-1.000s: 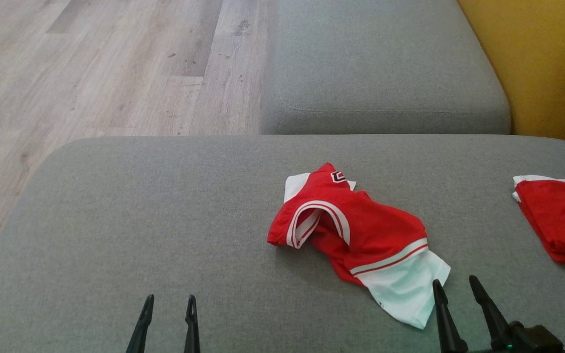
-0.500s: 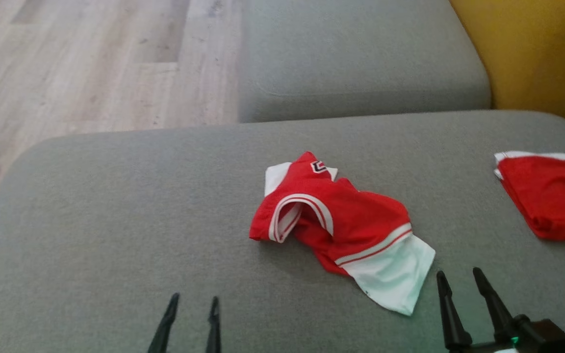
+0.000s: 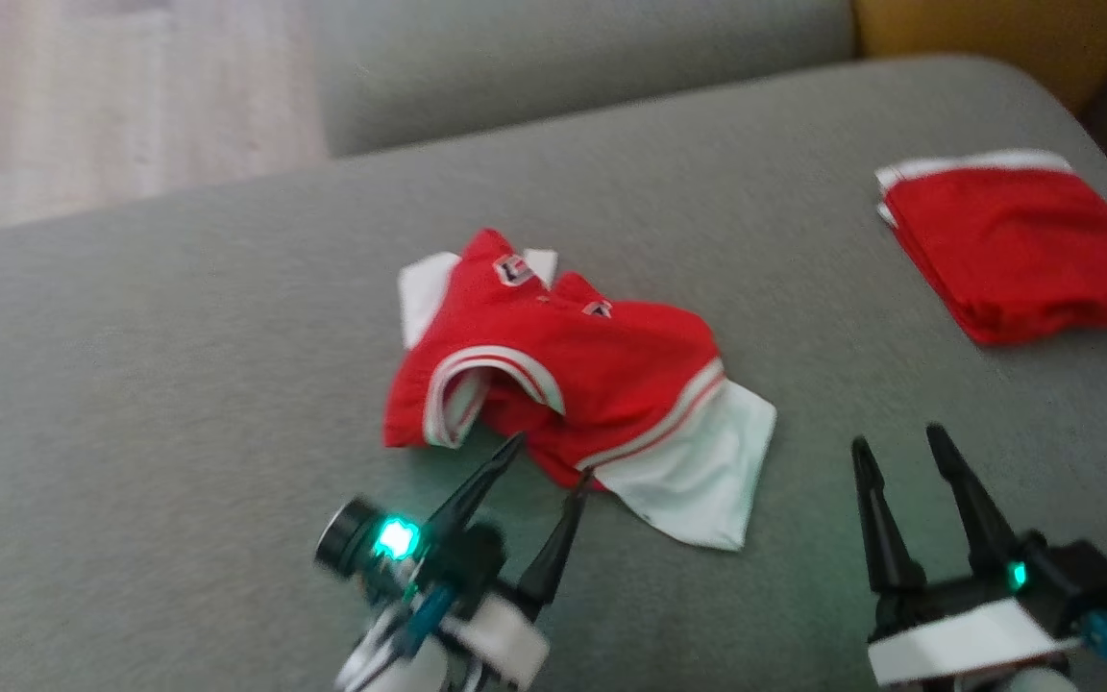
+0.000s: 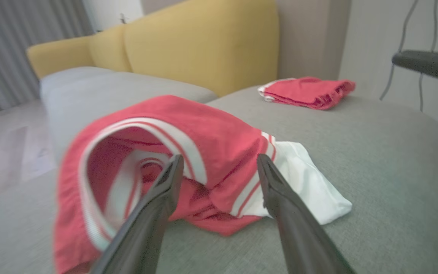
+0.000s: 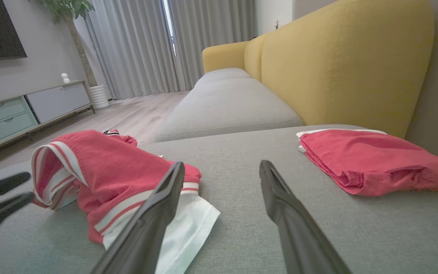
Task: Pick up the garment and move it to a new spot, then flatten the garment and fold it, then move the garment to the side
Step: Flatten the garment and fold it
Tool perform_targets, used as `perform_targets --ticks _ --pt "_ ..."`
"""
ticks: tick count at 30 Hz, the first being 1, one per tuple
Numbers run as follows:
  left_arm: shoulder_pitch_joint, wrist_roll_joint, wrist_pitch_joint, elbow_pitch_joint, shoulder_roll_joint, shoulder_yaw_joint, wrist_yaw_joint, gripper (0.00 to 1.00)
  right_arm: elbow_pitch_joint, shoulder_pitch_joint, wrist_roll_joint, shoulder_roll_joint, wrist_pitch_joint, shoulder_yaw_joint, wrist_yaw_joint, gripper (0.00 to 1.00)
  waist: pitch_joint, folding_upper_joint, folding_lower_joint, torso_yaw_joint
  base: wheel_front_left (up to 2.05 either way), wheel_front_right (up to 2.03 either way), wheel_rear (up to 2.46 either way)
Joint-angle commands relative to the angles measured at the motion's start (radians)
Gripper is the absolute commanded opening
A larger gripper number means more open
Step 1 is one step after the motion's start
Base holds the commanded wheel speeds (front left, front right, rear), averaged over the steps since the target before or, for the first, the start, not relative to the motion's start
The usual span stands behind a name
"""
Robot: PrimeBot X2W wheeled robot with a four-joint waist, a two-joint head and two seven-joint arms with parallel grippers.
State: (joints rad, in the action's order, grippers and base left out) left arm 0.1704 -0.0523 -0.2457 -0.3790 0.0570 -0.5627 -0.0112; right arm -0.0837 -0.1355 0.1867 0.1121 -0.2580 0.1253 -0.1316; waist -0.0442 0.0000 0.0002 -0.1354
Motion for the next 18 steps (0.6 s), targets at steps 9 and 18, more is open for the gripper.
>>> perform_targets --ticks 9,18 --pt "0.289 -0.056 0.129 -0.199 -0.007 -0.142 -0.005 1.00 0.030 0.094 0.022 0.018 -0.004 0.037 0.001 1.00 -0.146 0.0000 -0.0002 -0.171 0.00 0.00 0.00" --pt "0.366 -0.114 0.115 -0.315 -0.007 -0.210 0.042 0.00 0.020 0.103 0.024 0.009 -0.004 0.036 0.001 1.00 -0.140 0.0000 -0.0002 -0.214 0.00 0.00 0.00"
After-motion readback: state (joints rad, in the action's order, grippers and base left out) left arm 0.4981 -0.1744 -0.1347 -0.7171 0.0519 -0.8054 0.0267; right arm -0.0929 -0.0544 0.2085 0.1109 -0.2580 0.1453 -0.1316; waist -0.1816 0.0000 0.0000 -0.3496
